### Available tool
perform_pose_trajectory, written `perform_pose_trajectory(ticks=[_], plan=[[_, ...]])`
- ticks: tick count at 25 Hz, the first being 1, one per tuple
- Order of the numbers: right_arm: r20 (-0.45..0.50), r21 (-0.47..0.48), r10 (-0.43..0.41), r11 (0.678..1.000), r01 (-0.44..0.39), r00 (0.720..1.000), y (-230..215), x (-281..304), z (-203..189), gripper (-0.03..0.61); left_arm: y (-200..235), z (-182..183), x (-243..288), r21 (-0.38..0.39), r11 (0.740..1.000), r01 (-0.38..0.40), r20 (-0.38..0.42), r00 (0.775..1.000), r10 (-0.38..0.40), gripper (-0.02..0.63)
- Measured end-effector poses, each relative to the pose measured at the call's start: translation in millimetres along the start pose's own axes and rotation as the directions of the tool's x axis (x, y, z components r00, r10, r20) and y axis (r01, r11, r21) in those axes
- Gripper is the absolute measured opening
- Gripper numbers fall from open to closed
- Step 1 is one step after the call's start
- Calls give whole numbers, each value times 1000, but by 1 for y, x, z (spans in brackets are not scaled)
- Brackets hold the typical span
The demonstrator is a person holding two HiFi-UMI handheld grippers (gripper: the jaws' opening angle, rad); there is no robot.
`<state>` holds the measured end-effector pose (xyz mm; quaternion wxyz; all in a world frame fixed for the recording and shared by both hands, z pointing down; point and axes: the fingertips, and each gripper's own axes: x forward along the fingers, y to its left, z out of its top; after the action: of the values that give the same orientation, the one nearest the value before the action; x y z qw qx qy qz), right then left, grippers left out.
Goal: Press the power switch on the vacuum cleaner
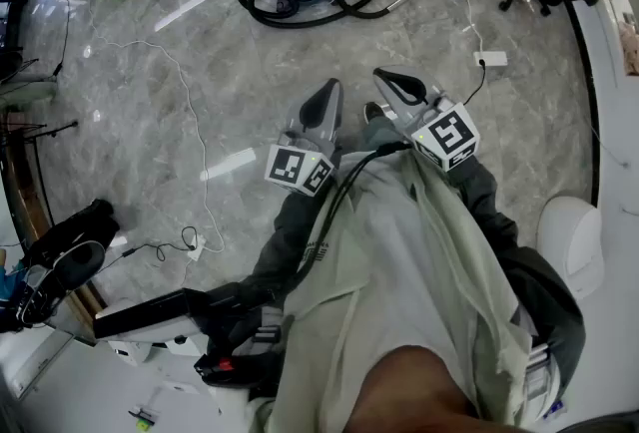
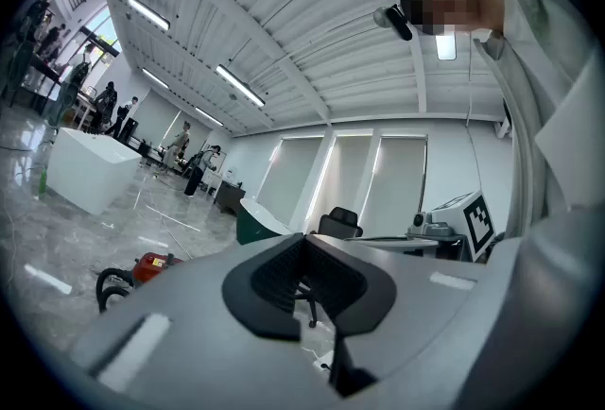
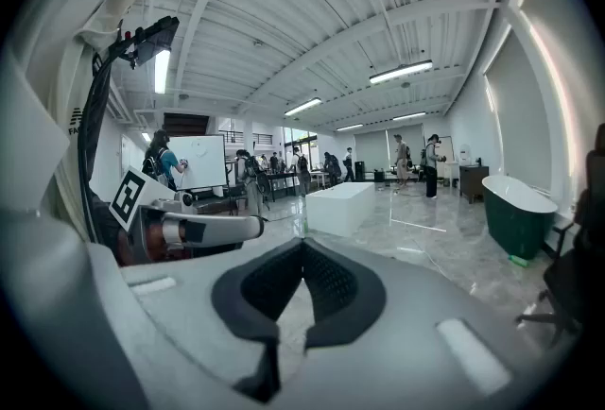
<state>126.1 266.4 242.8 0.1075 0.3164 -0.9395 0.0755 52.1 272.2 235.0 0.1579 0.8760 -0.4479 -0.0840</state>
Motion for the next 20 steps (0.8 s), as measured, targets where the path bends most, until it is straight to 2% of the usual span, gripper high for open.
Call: perform_pose_trajectory(ticks=[6, 20], plan=[[17, -7, -4, 1000, 4, 1000, -10, -1, 5, 2, 2, 3, 3, 7, 1000, -27, 13, 1000, 26, 6], [24, 19, 55, 998, -55, 998, 1, 14, 6, 2, 14, 8, -12, 1, 997, -82, 35, 996, 82, 6]])
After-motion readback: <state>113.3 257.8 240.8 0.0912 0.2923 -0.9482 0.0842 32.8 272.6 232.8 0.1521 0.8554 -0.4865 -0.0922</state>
